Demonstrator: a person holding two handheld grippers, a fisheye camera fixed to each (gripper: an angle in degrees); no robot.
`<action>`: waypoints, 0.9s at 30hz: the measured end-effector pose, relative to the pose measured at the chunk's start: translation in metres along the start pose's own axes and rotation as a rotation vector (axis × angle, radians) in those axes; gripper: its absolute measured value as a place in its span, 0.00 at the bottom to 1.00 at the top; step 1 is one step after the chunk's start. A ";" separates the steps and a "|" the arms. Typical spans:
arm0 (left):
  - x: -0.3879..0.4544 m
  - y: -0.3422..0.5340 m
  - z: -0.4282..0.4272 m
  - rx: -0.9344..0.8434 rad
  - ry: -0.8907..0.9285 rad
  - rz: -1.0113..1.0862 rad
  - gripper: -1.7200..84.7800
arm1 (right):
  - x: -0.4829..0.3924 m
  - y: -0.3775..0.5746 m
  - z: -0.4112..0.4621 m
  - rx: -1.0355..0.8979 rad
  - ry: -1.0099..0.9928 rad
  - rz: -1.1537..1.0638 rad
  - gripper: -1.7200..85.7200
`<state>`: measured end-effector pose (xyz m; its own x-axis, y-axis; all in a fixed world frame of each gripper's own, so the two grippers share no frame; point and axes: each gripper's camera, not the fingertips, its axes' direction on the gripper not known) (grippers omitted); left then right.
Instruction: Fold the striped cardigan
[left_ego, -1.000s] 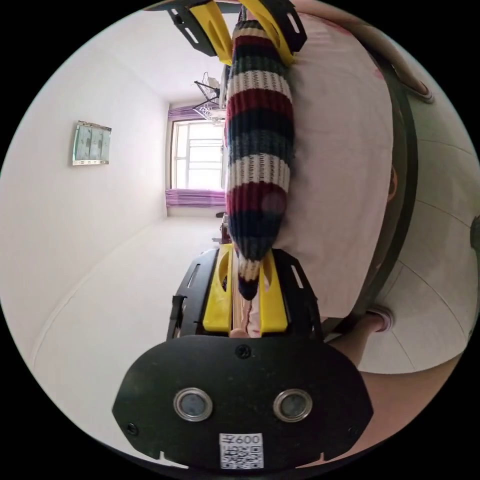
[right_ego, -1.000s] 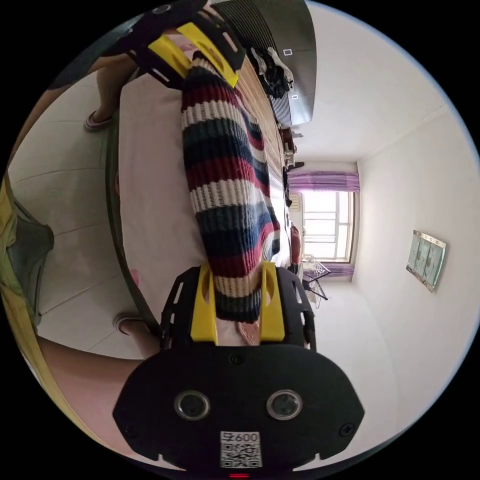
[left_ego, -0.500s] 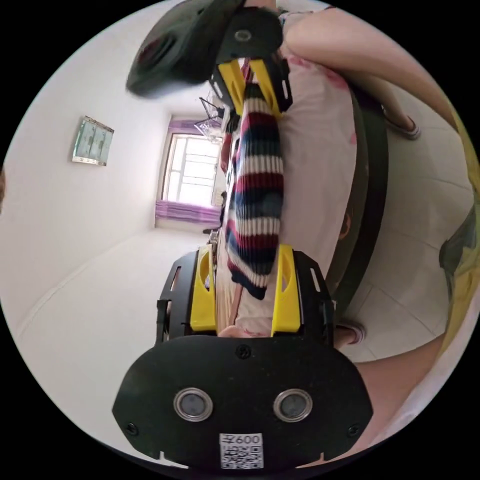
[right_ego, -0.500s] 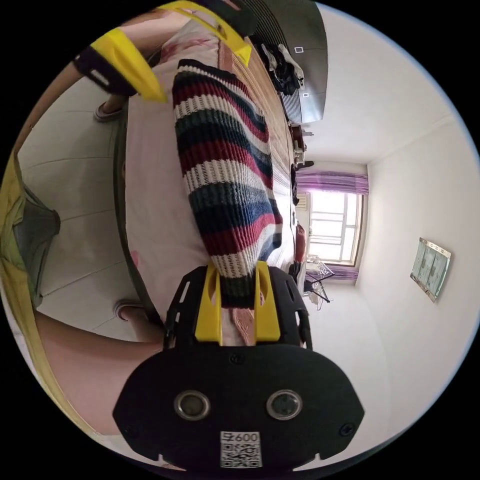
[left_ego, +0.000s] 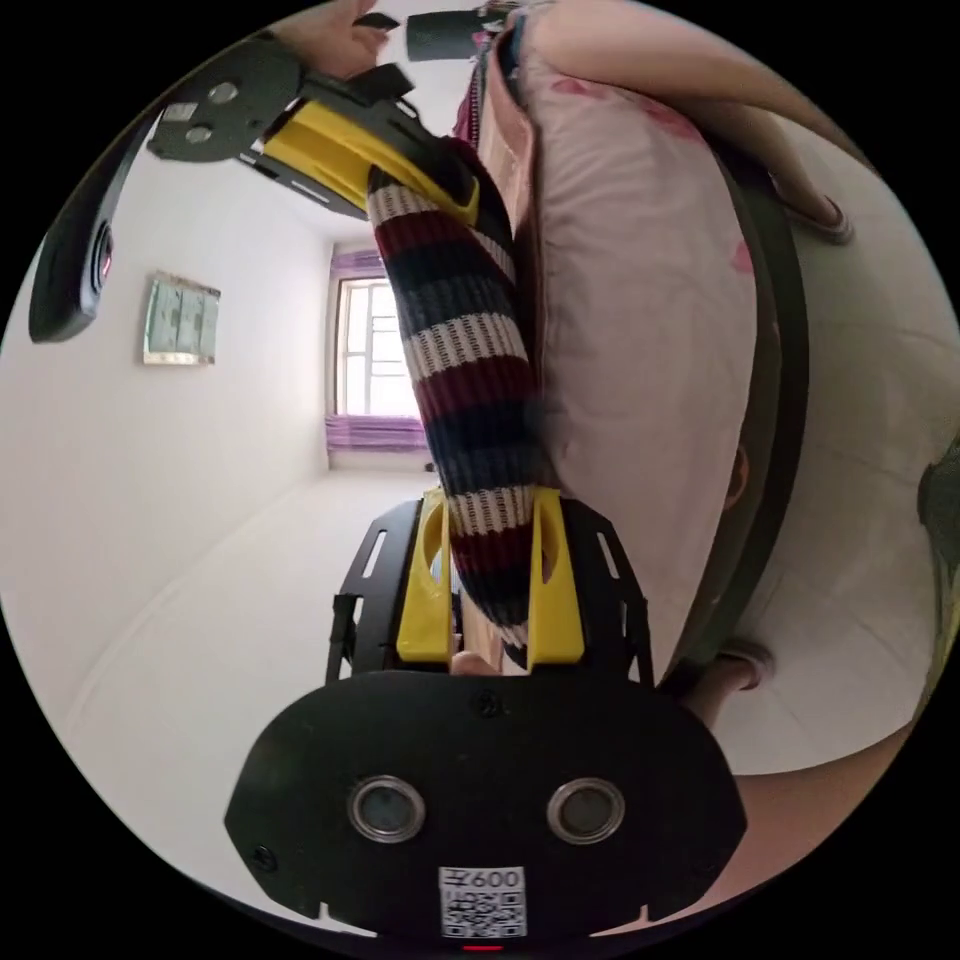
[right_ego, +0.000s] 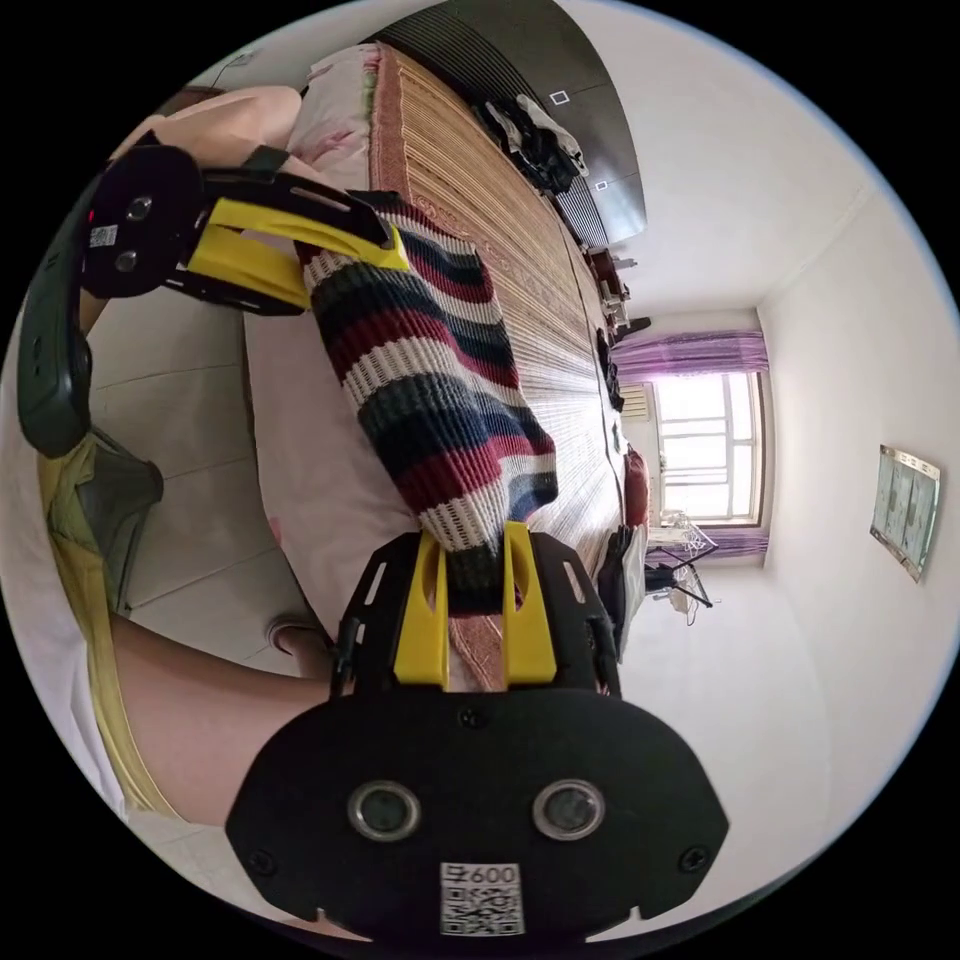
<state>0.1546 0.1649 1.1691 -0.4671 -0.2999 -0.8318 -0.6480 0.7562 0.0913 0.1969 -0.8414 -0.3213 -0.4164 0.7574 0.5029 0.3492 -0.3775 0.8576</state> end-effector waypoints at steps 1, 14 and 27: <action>0.000 0.000 0.000 -0.003 -0.009 0.012 0.15 | 0.000 0.003 0.000 0.005 -0.010 0.003 0.08; -0.071 -0.028 0.024 -0.053 0.119 0.076 0.13 | 0.035 0.023 0.006 0.036 0.041 -0.012 0.06; -0.218 -0.068 0.128 0.101 0.250 0.257 0.11 | 0.233 0.013 0.083 0.278 -0.108 -0.181 0.04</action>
<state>0.3774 0.2528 1.2739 -0.7472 -0.2160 -0.6285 -0.4336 0.8752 0.2148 0.1743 -0.6253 -0.2021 -0.4067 0.8563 0.3183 0.4996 -0.0833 0.8623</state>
